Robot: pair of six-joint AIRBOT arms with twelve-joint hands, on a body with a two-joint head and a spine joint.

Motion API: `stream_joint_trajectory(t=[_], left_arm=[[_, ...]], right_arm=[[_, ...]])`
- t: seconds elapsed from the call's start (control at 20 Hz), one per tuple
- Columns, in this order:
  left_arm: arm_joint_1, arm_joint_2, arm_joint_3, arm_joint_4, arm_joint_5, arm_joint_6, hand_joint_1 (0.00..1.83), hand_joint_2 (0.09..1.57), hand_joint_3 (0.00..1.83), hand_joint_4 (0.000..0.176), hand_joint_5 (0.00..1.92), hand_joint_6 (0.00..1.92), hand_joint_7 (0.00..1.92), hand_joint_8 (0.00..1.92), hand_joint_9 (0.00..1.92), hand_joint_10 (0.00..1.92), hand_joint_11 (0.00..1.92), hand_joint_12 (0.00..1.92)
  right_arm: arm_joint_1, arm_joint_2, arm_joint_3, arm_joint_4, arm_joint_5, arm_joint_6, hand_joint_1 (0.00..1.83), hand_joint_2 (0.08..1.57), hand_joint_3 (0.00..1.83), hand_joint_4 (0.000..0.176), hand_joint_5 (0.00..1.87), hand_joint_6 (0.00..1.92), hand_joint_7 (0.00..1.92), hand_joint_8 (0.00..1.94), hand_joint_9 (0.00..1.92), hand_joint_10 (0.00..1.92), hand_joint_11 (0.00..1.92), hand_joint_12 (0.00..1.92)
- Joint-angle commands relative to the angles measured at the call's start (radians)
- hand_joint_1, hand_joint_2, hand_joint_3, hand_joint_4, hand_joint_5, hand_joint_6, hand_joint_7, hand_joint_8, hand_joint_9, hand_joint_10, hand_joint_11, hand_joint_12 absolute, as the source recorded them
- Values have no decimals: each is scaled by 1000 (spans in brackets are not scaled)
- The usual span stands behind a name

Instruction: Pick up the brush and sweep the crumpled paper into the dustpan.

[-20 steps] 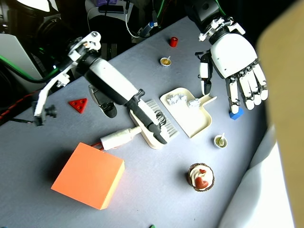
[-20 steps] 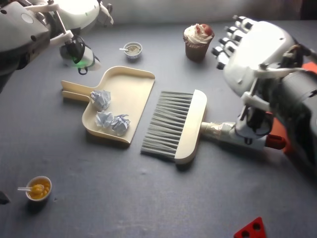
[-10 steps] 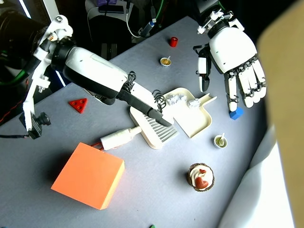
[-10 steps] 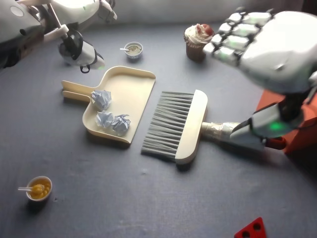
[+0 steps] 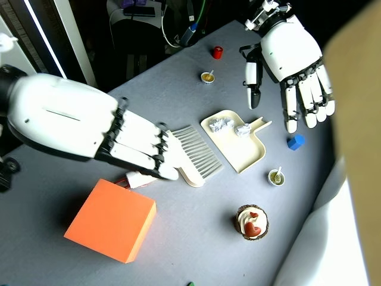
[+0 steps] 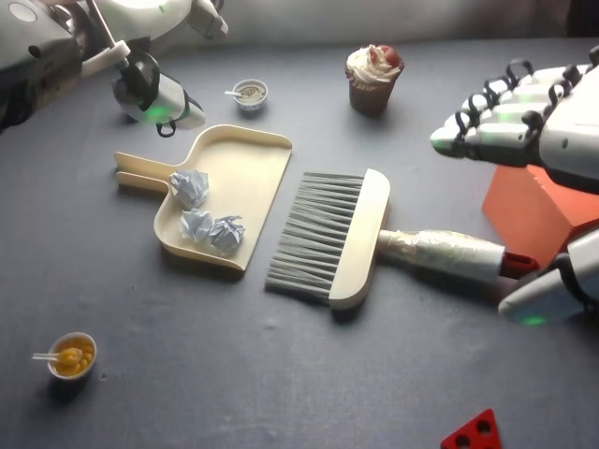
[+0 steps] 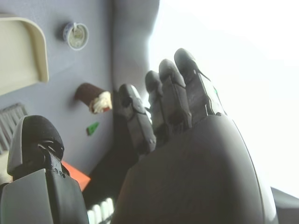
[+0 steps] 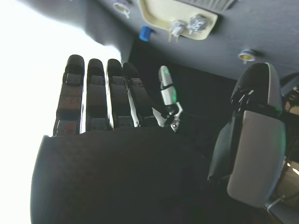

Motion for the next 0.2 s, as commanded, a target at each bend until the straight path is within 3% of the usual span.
stream_joint_trajectory(t=[0.0,0.15], left_arm=[[-12,18,0,38,-62,6,774,1017,3,98,485,0,332,6,286,9,75,381],[-12,20,-2,38,-69,6,812,1019,3,97,526,15,309,0,250,0,61,373]], right_arm=[[17,19,-3,-6,-67,6,316,841,10,0,62,0,101,0,101,0,126,1],[-14,50,-32,-76,-105,5,358,827,0,0,54,1,81,0,85,0,136,8]])
